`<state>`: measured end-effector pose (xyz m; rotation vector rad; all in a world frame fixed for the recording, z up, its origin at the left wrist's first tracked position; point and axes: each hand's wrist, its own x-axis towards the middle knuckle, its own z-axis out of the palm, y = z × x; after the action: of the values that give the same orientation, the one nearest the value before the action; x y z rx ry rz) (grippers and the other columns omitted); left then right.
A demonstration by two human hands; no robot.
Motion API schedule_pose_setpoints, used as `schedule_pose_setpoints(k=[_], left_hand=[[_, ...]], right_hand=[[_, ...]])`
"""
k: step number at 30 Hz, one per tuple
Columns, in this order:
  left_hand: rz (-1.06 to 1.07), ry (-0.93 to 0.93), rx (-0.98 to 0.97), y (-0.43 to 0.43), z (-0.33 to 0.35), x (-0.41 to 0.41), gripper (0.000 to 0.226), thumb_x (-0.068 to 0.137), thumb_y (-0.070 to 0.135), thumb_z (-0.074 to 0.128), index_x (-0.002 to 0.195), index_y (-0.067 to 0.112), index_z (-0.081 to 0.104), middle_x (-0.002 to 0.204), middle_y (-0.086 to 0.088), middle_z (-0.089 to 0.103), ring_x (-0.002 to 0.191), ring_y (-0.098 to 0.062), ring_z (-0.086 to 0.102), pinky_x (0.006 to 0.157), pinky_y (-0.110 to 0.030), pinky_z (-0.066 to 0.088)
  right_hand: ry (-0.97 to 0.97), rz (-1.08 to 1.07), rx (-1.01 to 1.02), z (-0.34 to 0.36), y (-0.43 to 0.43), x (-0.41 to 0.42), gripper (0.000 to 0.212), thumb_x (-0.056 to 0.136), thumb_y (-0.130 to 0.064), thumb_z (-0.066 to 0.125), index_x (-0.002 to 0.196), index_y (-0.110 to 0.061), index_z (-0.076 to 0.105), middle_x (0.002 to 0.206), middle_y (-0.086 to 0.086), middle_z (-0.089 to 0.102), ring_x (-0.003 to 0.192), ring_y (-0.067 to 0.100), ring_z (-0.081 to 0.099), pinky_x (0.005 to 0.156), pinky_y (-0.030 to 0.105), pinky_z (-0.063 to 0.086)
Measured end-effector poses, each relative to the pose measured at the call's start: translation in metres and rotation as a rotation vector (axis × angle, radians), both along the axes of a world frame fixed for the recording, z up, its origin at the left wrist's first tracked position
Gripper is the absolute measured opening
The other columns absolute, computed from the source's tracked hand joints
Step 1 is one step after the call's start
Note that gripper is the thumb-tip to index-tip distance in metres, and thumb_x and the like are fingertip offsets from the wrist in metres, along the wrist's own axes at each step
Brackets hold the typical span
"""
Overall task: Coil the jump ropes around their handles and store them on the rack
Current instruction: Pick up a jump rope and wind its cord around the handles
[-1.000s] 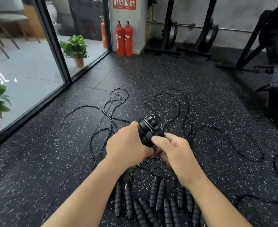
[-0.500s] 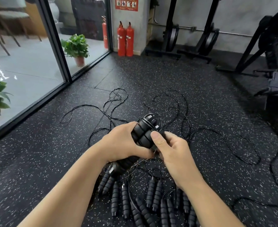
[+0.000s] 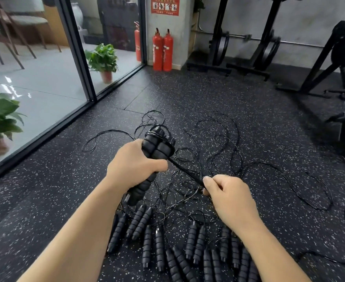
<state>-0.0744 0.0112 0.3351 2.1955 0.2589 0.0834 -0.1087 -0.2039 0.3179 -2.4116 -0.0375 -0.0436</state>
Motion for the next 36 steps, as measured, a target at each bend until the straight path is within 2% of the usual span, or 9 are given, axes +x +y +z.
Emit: schedule_pose_setpoints(k=[3, 8, 14, 17, 20, 22, 26, 31, 36], left_hand=[[0.008, 0.04, 0.192, 0.001, 0.002, -0.002, 0.037, 0.059, 0.038, 0.081, 0.085, 0.025, 0.058, 0.077, 0.008, 0.068, 0.074, -0.013, 0.065, 0.076, -0.032, 0.054], [-0.042, 0.104, 0.439, -0.006, 0.006, -0.006, 0.041, 0.061, 0.046, 0.076, 0.088, 0.026, 0.052, 0.083, 0.009, 0.062, 0.078, -0.016, 0.061, 0.069, -0.03, 0.047], [-0.337, 0.049, 0.908, -0.042, 0.004, -0.02, 0.043, 0.068, 0.047, 0.07, 0.099, 0.031, 0.046, 0.073, 0.009, 0.051, 0.071, -0.021, 0.053, 0.063, -0.029, 0.042], [-0.533, 0.004, 1.021, -0.058, 0.006, -0.027, 0.045, 0.073, 0.044, 0.066, 0.109, 0.036, 0.041, 0.072, 0.007, 0.049, 0.074, -0.02, 0.054, 0.063, -0.028, 0.042], [-0.687, -0.043, 1.046, -0.068, 0.006, -0.033, 0.037, 0.075, 0.044, 0.063, 0.094, 0.035, 0.032, 0.073, 0.008, 0.049, 0.073, -0.018, 0.051, 0.067, -0.029, 0.047], [-0.759, -0.102, 1.031, -0.07, 0.006, -0.036, 0.035, 0.075, 0.045, 0.062, 0.087, 0.033, 0.031, 0.07, 0.008, 0.045, 0.071, -0.017, 0.047, 0.069, -0.03, 0.048], [-0.831, -0.125, 0.952, -0.072, 0.01, -0.04, 0.041, 0.072, 0.045, 0.066, 0.079, 0.03, 0.029, 0.07, 0.009, 0.043, 0.071, -0.014, 0.044, 0.068, -0.03, 0.043], [-0.843, -0.177, 0.753, -0.07, 0.012, -0.044, 0.038, 0.064, 0.042, 0.067, 0.084, 0.033, 0.035, 0.07, 0.009, 0.051, 0.066, -0.011, 0.05, 0.069, -0.033, 0.049], [-0.794, -0.143, 0.689, -0.068, 0.013, -0.042, 0.042, 0.06, 0.044, 0.07, 0.084, 0.029, 0.039, 0.067, 0.009, 0.053, 0.062, -0.007, 0.051, 0.069, -0.033, 0.05]], right_hand=[[-0.126, 0.016, -0.188, 0.017, 0.004, -0.008, 0.046, 0.097, -0.044, 0.043, 0.066, -0.012, 0.056, 0.052, 0.0, 0.054, 0.055, 0.019, 0.054, 0.056, 0.03, 0.045], [-0.38, 0.156, -0.343, 0.034, 0.014, -0.015, 0.052, 0.097, -0.038, 0.047, 0.053, -0.02, 0.025, 0.043, -0.006, 0.031, 0.04, 0.013, 0.032, 0.043, 0.026, 0.034], [-0.536, 0.226, -0.464, 0.039, 0.012, 0.006, 0.056, 0.088, -0.042, 0.052, 0.053, -0.023, 0.012, 0.044, -0.008, 0.021, 0.038, 0.02, 0.03, 0.043, 0.019, 0.012], [-0.475, 0.271, -0.511, 0.035, 0.003, 0.016, 0.061, 0.094, -0.052, 0.045, 0.048, -0.019, 0.023, 0.044, -0.005, 0.029, 0.047, 0.022, 0.039, 0.044, 0.023, 0.021], [-0.333, 0.294, -0.484, 0.037, -0.002, 0.02, 0.06, 0.096, -0.059, 0.038, 0.058, -0.015, 0.052, 0.057, 0.0, 0.051, 0.062, 0.022, 0.052, 0.06, 0.03, 0.042], [-0.302, 0.296, -0.432, 0.036, -0.006, 0.022, 0.063, 0.094, -0.061, 0.039, 0.053, -0.014, 0.048, 0.053, 0.0, 0.048, 0.056, 0.017, 0.047, 0.06, 0.031, 0.042], [-0.134, 0.314, -0.126, 0.028, -0.016, 0.027, 0.065, 0.089, -0.056, 0.056, 0.043, -0.015, 0.032, 0.041, -0.005, 0.031, 0.043, 0.013, 0.032, 0.053, 0.033, 0.035], [0.174, 0.322, 0.356, 0.027, -0.025, 0.028, 0.053, 0.093, -0.039, 0.059, 0.056, -0.003, 0.043, 0.045, -0.001, 0.028, 0.04, 0.011, 0.023, 0.042, 0.021, 0.025], [0.227, 0.21, 0.536, 0.025, -0.025, 0.028, 0.052, 0.094, -0.035, 0.059, 0.051, -0.011, 0.041, 0.042, -0.002, 0.034, 0.035, 0.009, 0.027, 0.04, 0.019, 0.027]])
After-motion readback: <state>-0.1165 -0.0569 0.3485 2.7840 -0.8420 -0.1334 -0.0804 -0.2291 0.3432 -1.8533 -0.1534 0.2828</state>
